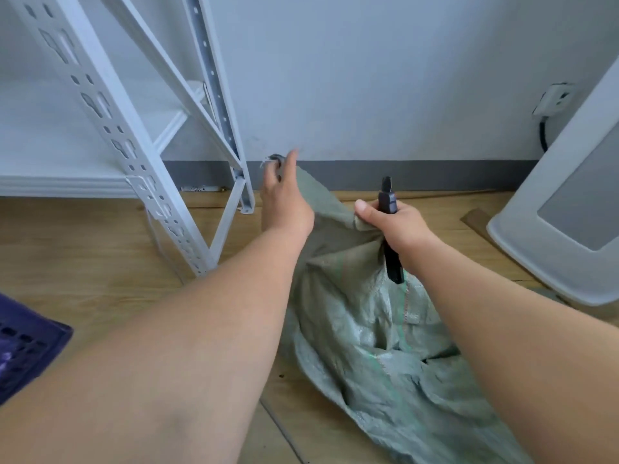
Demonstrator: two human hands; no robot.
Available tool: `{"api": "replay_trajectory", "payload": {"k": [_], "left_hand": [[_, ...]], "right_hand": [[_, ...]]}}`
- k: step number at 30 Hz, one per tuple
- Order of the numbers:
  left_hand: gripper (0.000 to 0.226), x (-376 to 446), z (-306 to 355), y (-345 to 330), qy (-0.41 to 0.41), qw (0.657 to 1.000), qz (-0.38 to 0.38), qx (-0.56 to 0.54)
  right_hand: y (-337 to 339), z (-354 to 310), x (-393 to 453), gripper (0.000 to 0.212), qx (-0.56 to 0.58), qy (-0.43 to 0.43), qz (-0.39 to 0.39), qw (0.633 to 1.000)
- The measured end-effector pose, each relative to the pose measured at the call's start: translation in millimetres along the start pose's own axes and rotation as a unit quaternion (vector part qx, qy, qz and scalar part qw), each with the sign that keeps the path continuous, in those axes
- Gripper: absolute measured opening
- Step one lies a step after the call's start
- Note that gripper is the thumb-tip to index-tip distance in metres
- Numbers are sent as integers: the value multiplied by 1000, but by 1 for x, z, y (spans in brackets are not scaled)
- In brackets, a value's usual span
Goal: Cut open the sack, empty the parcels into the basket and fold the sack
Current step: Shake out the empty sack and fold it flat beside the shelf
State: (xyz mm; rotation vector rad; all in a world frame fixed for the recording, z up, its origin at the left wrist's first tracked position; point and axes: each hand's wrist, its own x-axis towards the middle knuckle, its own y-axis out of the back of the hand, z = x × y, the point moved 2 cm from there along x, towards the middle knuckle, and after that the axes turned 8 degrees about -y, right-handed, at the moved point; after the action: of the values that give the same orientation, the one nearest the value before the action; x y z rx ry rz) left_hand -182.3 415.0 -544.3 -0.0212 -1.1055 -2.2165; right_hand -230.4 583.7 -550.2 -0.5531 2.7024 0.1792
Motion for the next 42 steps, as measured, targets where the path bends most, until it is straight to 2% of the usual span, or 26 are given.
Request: {"api": "replay_trajectory", "payload": {"k": [2,4,6,7,9,12,14,16,18,19,22,23,25,27,29,30,32,34,36,38,40,41,42], "left_hand": [[72,12,2,13,-82,989,-43,118],[47,20,4,23,-129,963,-64,228],[20,30,13,32,-158,952,-12,261],[16,35,21,36,-164,955,15,246],[12,43,42,42,-186,959,39,210],[8,53,75,55,-235,954,28,182],[7,62,87,70,-248,953,27,171],[4,73,91,88,-230,965,30,125],[14,80,94,105,-202,979,19,21],[26,83,98,111,-194,980,11,-42],[67,91,113,122,-174,968,-45,-176],[72,94,117,124,-157,962,-74,-210],[67,99,123,126,-130,949,-132,-255],[58,100,128,128,-125,943,-194,-241],[51,100,133,127,-137,948,-228,-172],[47,101,136,127,-143,955,-220,-135],[46,101,141,127,-164,968,-150,-118],[48,102,140,125,-136,964,-65,-221],[45,100,139,122,-41,939,-43,-339],[45,97,137,111,-6,919,-115,-376],[30,84,138,99,-8,886,-233,-402],[20,77,135,92,-54,906,-266,-324],[13,72,131,86,-115,936,-277,-183]], "right_hand": [[18,-21,-2,18,-23,21,8,999],[34,-39,-4,19,-75,40,24,996],[43,-58,-8,17,-175,58,54,981],[42,-68,-10,19,-210,71,70,973],[29,-88,-14,28,-211,97,59,971],[-5,-116,-21,52,-188,115,23,975],[-18,-130,-23,54,-178,107,31,978],[-23,-141,-25,46,-168,93,25,981],[-24,-154,-27,29,-178,109,37,977],[-24,-162,-29,23,-178,123,54,975],[-20,-186,-36,25,-138,153,80,975],[-17,-193,-38,26,-124,155,81,977],[-9,-204,-42,26,-101,144,77,981],[-1,-208,-44,22,-96,128,53,986],[8,-211,-45,20,-92,115,37,988],[11,-212,-47,19,-86,111,36,989],[13,-210,-48,19,-56,104,21,993],[10,-206,-50,11,-31,87,-21,995],[10,-198,-53,18,-26,39,-82,996],[13,-190,-57,25,-24,-2,-142,990],[21,-181,-57,27,-28,-14,-172,985],[26,-177,-57,28,-25,-20,-170,985],[30,-173,-56,27,-21,-27,-154,987]]}}
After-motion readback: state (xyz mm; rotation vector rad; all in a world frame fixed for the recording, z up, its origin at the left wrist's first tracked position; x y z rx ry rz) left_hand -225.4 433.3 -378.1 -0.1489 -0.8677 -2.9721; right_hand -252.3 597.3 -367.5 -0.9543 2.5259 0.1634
